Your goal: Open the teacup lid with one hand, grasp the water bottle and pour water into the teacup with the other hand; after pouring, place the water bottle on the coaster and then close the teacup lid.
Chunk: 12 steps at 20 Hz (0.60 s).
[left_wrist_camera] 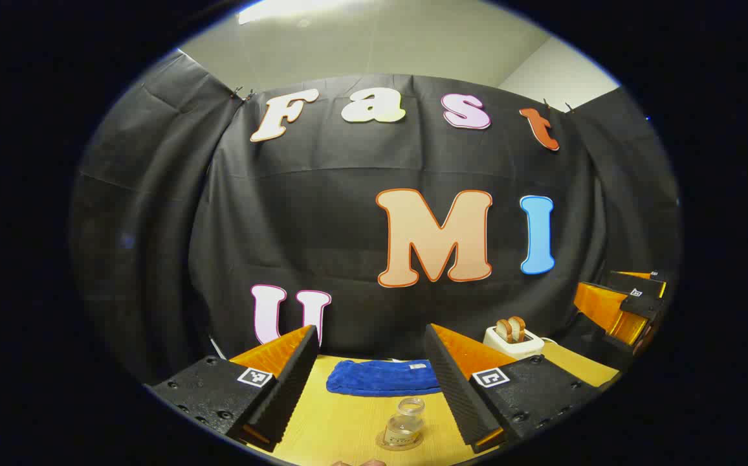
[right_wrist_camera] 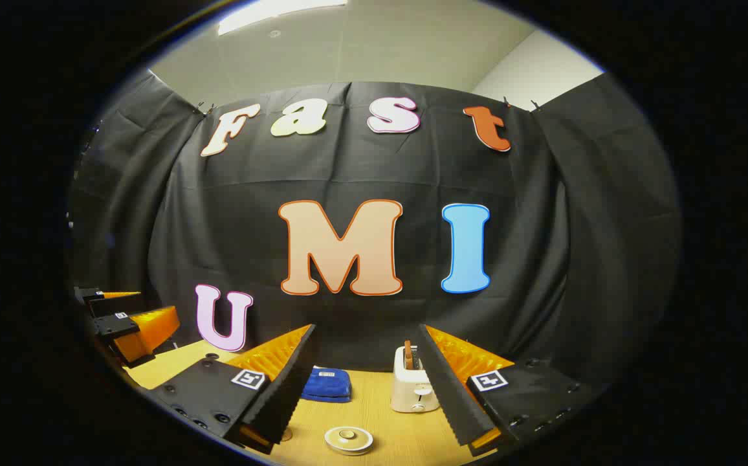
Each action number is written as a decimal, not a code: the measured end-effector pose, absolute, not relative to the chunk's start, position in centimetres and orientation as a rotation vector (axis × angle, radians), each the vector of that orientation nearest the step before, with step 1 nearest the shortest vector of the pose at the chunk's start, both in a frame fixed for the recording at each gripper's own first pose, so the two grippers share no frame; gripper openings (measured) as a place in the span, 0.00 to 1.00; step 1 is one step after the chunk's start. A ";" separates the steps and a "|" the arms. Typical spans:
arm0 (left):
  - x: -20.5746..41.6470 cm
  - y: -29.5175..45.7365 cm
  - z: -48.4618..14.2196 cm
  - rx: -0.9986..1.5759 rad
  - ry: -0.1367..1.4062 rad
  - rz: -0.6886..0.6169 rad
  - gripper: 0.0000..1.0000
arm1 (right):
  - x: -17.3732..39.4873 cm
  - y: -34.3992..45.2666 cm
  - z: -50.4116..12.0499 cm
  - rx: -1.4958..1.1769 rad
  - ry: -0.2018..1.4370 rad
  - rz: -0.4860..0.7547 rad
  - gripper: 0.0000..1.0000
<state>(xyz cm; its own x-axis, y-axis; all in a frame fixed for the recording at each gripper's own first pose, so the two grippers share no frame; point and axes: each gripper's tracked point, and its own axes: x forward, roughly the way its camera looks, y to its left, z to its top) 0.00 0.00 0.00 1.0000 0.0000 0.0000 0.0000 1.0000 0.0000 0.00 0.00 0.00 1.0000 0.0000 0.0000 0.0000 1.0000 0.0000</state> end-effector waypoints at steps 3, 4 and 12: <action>-0.3 0.5 0.3 0.009 -0.009 0.010 0.95 | 0.0 0.2 0.3 0.002 -0.003 0.012 1.00; -0.4 0.4 0.3 0.011 -0.012 0.006 0.97 | 0.0 0.3 0.2 0.001 -0.003 0.018 0.93; -0.9 1.0 0.7 0.027 -0.017 0.020 0.95 | 0.4 0.6 0.2 0.000 -0.012 0.047 0.92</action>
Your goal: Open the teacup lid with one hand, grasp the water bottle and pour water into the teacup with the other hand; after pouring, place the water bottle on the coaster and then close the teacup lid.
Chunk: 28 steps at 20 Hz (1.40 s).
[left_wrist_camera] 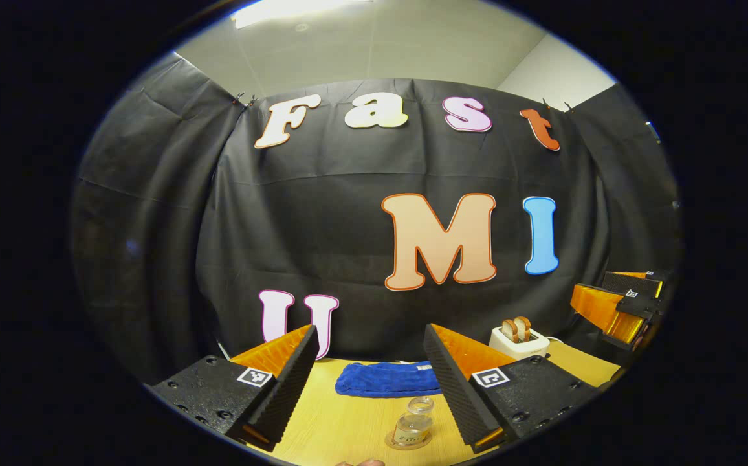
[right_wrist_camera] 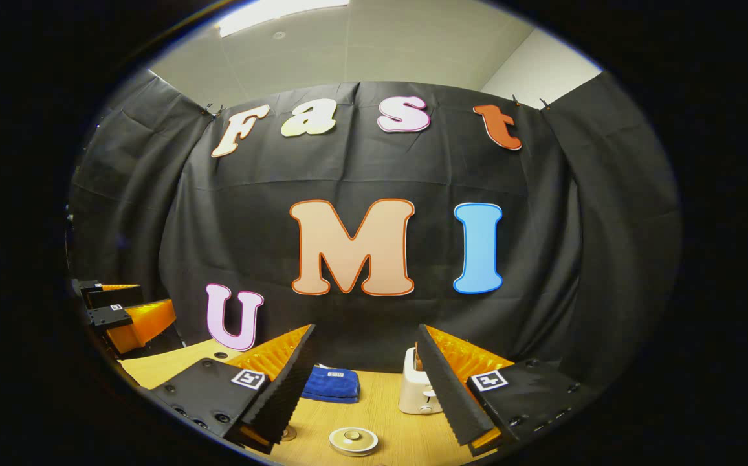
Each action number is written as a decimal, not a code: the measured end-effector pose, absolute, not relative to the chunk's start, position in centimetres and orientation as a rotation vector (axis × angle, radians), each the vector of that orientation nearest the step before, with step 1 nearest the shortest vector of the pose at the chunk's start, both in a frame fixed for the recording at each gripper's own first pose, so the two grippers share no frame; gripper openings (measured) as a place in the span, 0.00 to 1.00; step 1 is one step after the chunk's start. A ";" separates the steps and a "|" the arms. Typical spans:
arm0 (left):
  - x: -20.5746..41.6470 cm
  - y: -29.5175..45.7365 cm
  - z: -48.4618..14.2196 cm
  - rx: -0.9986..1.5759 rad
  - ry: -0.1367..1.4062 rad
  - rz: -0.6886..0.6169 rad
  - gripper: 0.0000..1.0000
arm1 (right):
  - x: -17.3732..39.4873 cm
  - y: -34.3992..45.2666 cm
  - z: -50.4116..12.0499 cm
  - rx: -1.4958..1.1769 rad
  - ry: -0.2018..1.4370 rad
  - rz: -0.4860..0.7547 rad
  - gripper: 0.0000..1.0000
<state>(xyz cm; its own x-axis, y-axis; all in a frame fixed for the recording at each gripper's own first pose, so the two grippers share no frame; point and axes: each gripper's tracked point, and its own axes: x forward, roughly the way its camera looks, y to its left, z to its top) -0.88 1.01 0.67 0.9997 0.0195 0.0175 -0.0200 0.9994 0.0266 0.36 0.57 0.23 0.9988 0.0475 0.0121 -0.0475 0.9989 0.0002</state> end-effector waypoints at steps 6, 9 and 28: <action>-1.1 1.5 0.5 0.028 -0.016 0.037 0.94 | 0.7 0.7 -0.5 -0.004 0.003 0.061 0.98; -1.5 1.7 0.2 0.022 -0.008 0.042 0.95 | 0.9 0.9 -0.9 -0.006 0.005 0.072 0.98; -3.2 4.8 -0.2 0.067 0.010 0.140 0.95 | 3.7 1.1 -18.5 -0.098 0.327 0.173 0.98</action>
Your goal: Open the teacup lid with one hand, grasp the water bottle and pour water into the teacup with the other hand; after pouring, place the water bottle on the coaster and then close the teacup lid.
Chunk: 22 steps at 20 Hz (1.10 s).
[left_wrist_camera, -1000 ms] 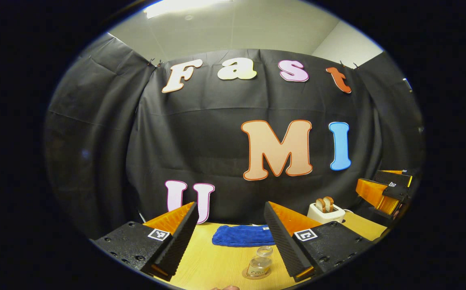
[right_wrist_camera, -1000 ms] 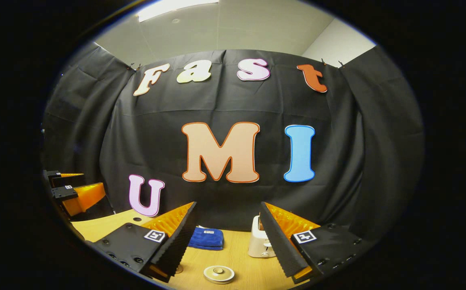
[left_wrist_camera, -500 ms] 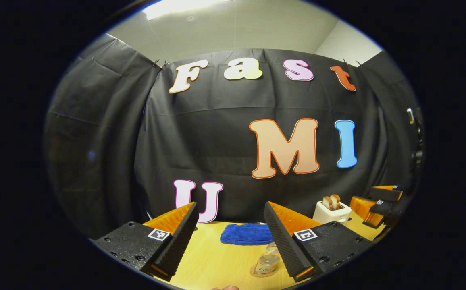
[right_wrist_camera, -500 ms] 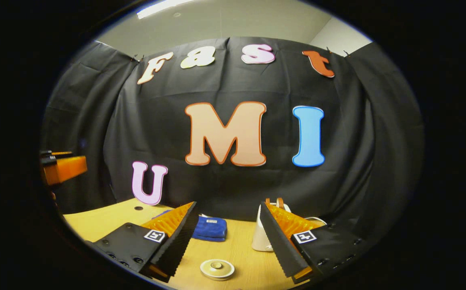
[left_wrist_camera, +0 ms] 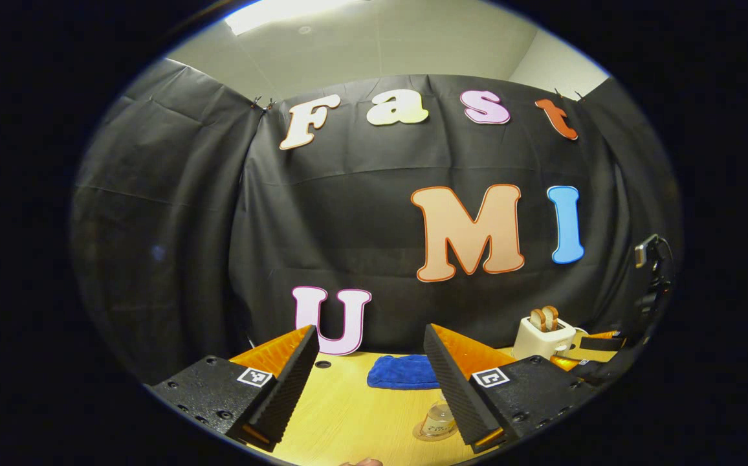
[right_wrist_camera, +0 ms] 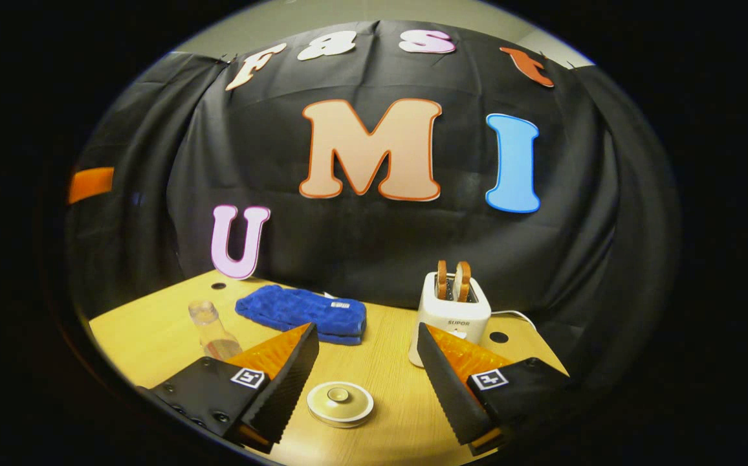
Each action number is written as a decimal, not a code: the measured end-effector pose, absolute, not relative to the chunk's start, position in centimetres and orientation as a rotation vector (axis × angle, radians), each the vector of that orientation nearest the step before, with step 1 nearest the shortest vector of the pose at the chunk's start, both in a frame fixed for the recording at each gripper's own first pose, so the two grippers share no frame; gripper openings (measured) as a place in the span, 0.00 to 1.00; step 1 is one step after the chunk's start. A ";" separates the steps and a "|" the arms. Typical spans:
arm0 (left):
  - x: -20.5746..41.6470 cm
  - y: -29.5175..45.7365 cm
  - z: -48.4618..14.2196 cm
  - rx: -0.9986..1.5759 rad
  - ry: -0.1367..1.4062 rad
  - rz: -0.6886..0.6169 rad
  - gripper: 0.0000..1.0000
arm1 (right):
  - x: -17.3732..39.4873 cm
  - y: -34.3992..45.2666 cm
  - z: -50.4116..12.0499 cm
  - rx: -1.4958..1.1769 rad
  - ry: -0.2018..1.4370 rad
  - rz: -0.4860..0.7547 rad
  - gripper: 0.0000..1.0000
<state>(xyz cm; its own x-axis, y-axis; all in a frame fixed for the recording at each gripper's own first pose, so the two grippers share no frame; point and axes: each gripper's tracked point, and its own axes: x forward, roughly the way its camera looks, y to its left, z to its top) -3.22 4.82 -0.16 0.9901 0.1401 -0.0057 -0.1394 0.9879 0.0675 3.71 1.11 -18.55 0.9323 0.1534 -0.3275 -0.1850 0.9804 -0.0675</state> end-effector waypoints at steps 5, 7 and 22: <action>-3.3 5.3 -0.2 0.081 0.011 0.160 0.95 | 3.4 2.1 -22.4 -0.115 0.412 0.204 1.00; -3.5 5.5 -0.2 0.080 0.013 0.167 0.94 | 3.5 2.2 -24.0 -0.111 0.457 0.204 1.00; -5.2 7.7 -1.1 0.099 0.044 0.231 0.95 | 3.0 2.7 -32.0 -0.146 0.656 0.217 0.94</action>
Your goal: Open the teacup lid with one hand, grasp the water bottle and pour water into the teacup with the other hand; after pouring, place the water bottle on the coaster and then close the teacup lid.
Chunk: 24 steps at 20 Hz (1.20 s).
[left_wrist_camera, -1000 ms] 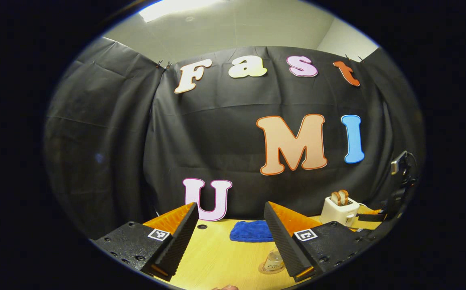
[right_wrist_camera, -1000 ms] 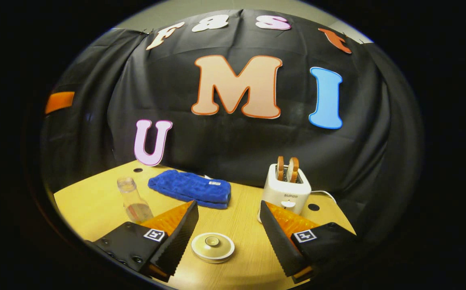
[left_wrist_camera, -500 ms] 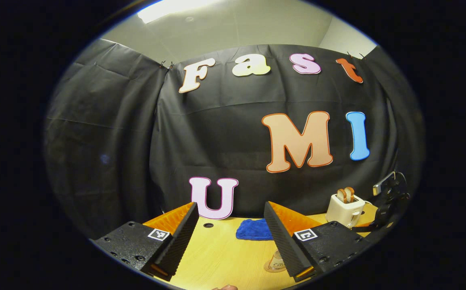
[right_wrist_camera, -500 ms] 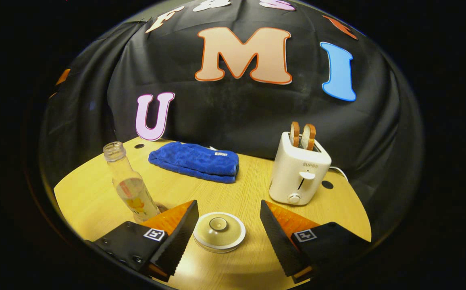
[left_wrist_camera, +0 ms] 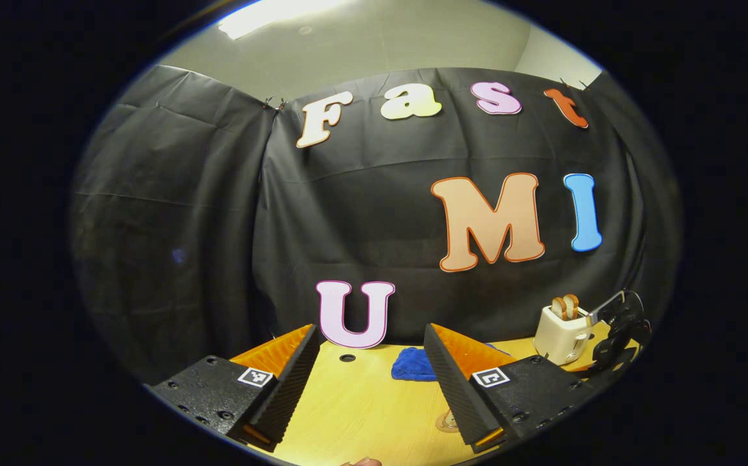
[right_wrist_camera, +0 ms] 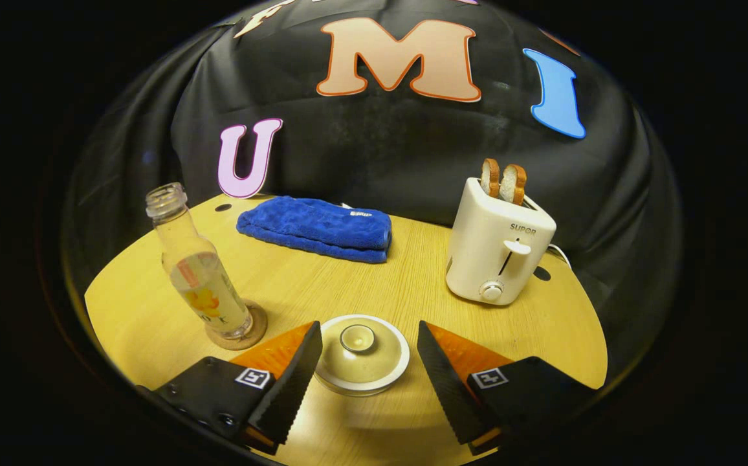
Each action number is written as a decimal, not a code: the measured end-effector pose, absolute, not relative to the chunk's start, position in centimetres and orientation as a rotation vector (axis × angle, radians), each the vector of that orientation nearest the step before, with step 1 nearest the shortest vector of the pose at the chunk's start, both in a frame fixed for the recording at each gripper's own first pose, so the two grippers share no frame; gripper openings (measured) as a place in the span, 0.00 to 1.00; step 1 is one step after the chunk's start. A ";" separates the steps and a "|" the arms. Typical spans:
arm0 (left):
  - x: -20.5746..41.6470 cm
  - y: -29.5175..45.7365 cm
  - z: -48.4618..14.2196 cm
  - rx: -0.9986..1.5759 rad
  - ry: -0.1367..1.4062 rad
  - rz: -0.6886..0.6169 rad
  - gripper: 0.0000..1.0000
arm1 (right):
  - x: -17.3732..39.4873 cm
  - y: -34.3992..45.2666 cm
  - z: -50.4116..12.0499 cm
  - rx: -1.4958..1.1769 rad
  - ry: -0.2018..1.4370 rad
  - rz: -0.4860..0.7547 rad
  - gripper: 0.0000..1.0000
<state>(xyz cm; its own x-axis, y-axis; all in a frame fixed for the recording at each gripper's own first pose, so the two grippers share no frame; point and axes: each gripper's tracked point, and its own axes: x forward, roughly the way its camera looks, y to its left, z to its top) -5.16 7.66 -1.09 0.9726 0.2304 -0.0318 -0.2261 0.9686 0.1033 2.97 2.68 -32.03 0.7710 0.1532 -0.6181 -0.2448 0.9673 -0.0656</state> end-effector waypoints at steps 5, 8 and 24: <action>-5.6 8.0 -1.1 0.109 0.048 0.241 0.95 | 3.2 3.0 -33.1 -0.107 0.687 0.210 0.83; -5.6 7.9 -1.3 0.112 0.053 0.238 0.95 | 3.3 3.3 -33.3 -0.095 0.691 0.218 0.77; -4.3 6.8 -2.7 0.106 0.075 0.184 0.99 | 3.5 3.9 -33.2 -0.182 0.661 0.218 0.26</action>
<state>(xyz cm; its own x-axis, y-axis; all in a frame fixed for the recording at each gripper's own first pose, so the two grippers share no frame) -4.28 6.80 -2.67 0.9803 0.1867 -0.0644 -0.1788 0.9775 0.1115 3.50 3.88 -33.19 0.7683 0.1424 -0.6241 -0.2573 0.9614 -0.0974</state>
